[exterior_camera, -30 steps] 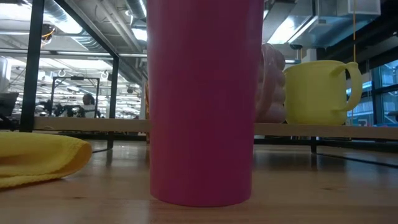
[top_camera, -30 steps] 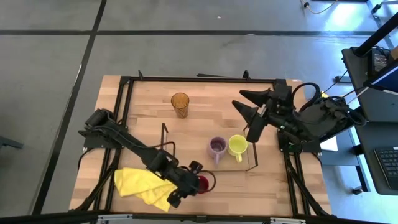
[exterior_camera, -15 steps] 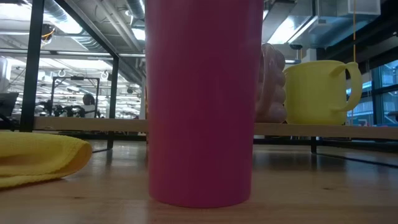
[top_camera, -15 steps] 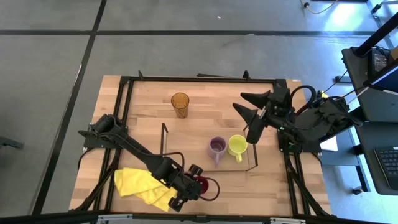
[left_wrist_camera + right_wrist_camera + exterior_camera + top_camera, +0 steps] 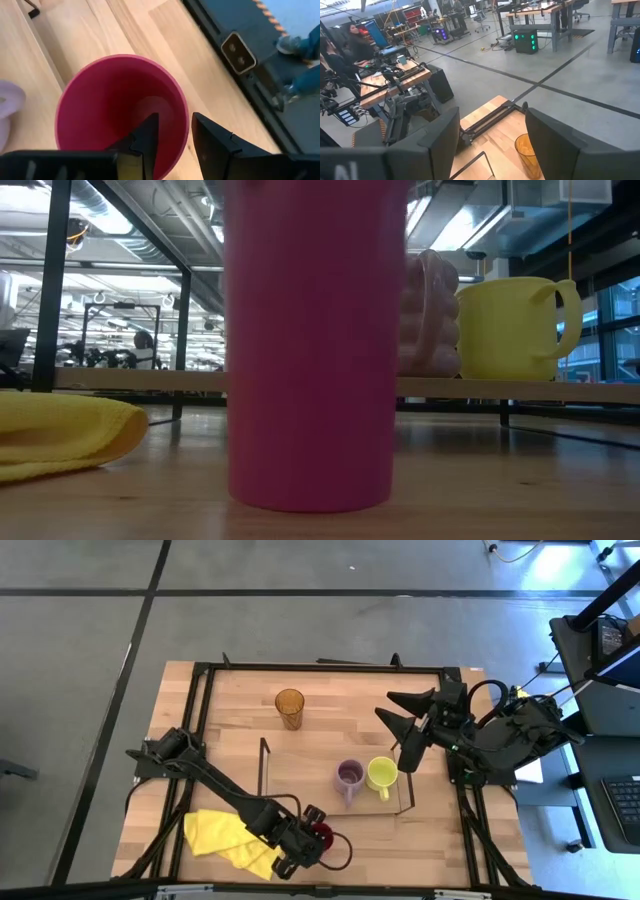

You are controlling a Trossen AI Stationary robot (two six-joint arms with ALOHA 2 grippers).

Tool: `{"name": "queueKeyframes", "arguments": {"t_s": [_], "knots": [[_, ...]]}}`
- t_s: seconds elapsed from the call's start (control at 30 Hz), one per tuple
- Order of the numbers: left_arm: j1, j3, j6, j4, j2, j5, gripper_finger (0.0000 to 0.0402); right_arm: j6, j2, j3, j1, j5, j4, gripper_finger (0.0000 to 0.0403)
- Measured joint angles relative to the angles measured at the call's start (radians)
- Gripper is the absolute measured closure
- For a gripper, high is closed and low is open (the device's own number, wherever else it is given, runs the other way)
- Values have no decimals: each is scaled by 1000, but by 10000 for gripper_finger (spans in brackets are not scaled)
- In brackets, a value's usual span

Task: Stack small to large cups/mugs on shelf
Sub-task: Put the red cup on the shelf

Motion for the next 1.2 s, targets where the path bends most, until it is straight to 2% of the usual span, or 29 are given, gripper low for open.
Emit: {"name": "queueKeyframes", "arguments": {"t_s": [0.13, 0.3, 0.4, 0.5, 0.7, 0.97, 1.2], "knots": [[-1, 5, -4, -64, -6, -15, 321, 0, 0, 0, 0, 3, -1, 175], [5, 111, -3, -206, -6, -43, 391, 0, 0, 0, 0, 26, -9, 175], [19, 214, -3, -301, -6, -48, 395, 7, -1, 0, 0, 26, -19, 175], [44, 294, 7, -389, -9, -113, 398, 27, -6, 0, 0, 26, -36, 175], [132, 309, -23, -544, -9, -147, 399, 33, -11, 0, 6, 37, -42, 175], [190, 290, -43, -495, -7, -104, 400, 32, -25, 0, 13, 45, -38, 175], [208, 279, -110, -452, -8, -134, 401, 30, -28, 0, 40, 51, -38, 175]]}}
